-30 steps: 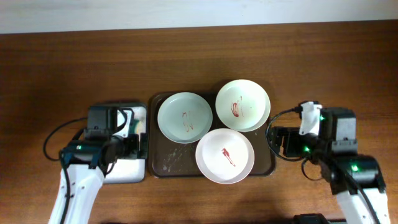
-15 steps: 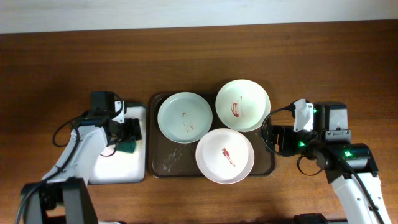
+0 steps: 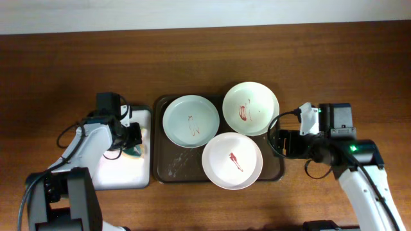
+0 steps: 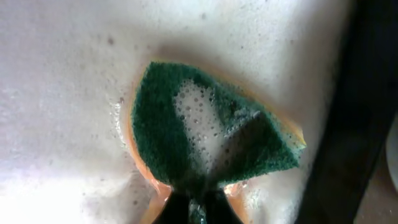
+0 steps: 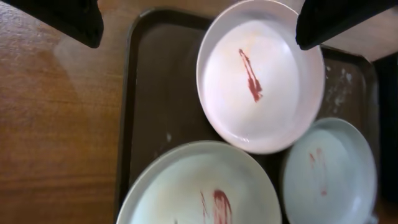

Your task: Clean dirty plates on tray and stack at the side

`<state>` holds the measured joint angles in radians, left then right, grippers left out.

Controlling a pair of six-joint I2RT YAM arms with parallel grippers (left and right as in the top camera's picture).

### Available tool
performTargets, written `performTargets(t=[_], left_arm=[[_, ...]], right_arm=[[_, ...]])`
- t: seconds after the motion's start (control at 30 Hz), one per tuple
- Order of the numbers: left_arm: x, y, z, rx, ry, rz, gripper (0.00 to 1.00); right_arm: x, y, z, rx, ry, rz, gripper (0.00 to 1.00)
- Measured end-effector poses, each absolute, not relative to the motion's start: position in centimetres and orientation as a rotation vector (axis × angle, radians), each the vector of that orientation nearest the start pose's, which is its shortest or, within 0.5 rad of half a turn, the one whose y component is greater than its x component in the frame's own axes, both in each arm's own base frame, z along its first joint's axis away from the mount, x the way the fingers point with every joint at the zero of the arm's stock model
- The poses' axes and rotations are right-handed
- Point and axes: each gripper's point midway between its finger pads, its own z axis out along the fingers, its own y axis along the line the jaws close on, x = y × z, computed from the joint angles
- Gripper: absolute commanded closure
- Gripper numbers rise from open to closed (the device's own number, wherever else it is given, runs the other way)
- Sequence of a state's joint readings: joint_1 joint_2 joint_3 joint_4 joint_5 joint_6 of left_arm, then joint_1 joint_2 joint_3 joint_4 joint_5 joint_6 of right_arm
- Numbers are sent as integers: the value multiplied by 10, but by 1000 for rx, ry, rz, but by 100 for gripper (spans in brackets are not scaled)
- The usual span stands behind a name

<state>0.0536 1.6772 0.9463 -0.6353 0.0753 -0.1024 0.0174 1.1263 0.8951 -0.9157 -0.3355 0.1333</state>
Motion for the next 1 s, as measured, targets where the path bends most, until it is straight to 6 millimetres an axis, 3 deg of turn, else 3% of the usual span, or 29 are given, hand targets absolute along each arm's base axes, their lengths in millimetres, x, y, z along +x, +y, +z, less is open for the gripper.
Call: performTargets(t=[0.27,0.4,0.47,0.57,0.63,0.67,0.73,0.77,0.9,1.0], left_arm=[[301,0,23,-216,3001,-124,100],[300,0,23,-221,3004,-125,100],[300,0,23,-221,3004,-125,100],[300,0,23,-221,3004,-125,100],[300,0,23,-221,3003,-125,100],[301,0,23,-221,3001,-125,100],[301,0,23,-220,2999,-125,99],[301,0,23,-220,2998,-125,99],[302,0,23,-220,2997,-125,99],[302,0,23,-220,2997,-125,99]], right_arm=[[249,102,63,-94,3005,557,49],[249,105,20,-76,3127,558,70],[249,107,9,-71,3153,569,77],[249,113,11,-67,3142,635,96],[246,121,14,-14,3151,710,96],[242,123,16,41,3170,741,89],[241,126,18,78,3173,773,55],[241,128,19,104,3170,791,52],[258,131,19,77,3096,797,52],[279,129,19,52,3019,748,67]])
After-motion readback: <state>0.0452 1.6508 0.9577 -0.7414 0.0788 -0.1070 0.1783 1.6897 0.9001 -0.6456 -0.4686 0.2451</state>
